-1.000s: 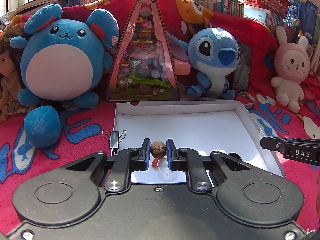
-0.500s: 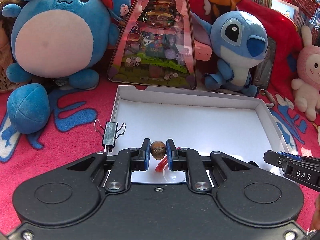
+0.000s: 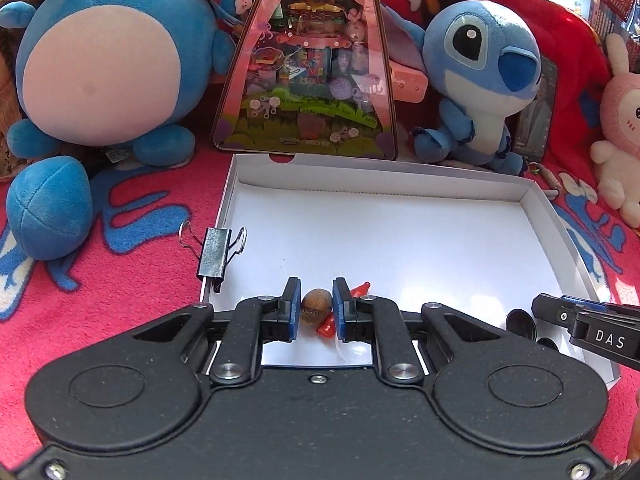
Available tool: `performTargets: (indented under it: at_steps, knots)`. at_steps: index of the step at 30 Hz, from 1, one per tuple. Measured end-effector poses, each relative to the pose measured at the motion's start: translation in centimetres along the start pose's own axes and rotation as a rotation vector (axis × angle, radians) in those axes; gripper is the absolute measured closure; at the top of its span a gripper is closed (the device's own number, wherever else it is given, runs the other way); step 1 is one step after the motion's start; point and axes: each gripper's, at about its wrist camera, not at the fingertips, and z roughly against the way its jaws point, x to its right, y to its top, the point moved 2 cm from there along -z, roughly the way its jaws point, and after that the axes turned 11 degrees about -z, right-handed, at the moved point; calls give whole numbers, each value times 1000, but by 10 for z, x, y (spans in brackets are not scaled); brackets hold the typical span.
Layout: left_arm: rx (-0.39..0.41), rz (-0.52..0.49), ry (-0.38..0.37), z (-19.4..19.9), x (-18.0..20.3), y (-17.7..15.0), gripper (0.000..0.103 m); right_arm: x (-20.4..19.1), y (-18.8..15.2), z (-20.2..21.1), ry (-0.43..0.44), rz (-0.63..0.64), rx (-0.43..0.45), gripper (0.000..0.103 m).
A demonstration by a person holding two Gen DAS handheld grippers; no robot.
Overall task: Organize rigid objects
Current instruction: 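Carry the acorn and black lid into the white box and open both grippers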
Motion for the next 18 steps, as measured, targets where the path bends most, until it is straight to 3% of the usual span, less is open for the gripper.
performTargets:
  at_steps: [12, 18]
  knots:
    - [13, -9, 4, 2, 1, -2, 86, 0, -2, -1, 9, 0, -1, 66]
    - [22, -19, 1, 6, 5, -4, 71, 1, -4, 0, 28, -22, 3, 59]
